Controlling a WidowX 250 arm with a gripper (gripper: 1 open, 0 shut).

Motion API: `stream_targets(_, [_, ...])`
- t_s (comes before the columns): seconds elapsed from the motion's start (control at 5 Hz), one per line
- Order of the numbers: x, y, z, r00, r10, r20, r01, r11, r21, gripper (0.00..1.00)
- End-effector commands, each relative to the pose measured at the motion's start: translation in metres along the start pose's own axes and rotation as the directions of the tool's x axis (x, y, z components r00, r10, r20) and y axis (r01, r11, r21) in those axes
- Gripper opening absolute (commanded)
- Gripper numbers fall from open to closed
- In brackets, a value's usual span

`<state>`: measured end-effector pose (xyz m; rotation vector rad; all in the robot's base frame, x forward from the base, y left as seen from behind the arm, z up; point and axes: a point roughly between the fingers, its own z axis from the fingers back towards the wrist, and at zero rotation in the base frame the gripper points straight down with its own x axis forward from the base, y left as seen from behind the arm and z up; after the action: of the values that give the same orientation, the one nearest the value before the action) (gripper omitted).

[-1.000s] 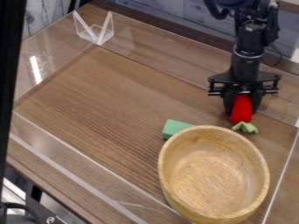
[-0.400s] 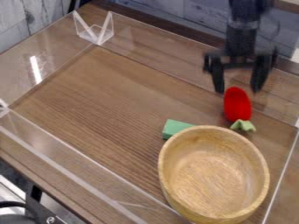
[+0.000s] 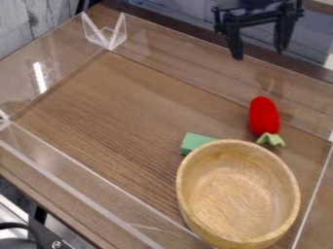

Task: Move the red object to the right side of the table

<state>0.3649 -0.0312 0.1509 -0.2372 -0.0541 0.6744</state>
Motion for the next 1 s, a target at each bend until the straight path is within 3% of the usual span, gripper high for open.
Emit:
stream_targets(0.0, [0.007,0.016,0.033,0.995,0.033,0.090,-0.028,0.998,-0.057,1.00])
stream_targets(0.2, [0.014,0.041,0.029,0.991,0.068,0.118,-0.063,0.997,-0.042,1.00])
stream_targets(0.4, [0.019,0.051,0.031,0.993,0.000,0.117,0.002,1.000,-0.017,1.00])
stream_targets(0.8, [0.023,0.045,0.023,0.991,-0.081,0.109,0.080,0.997,0.016,1.00])
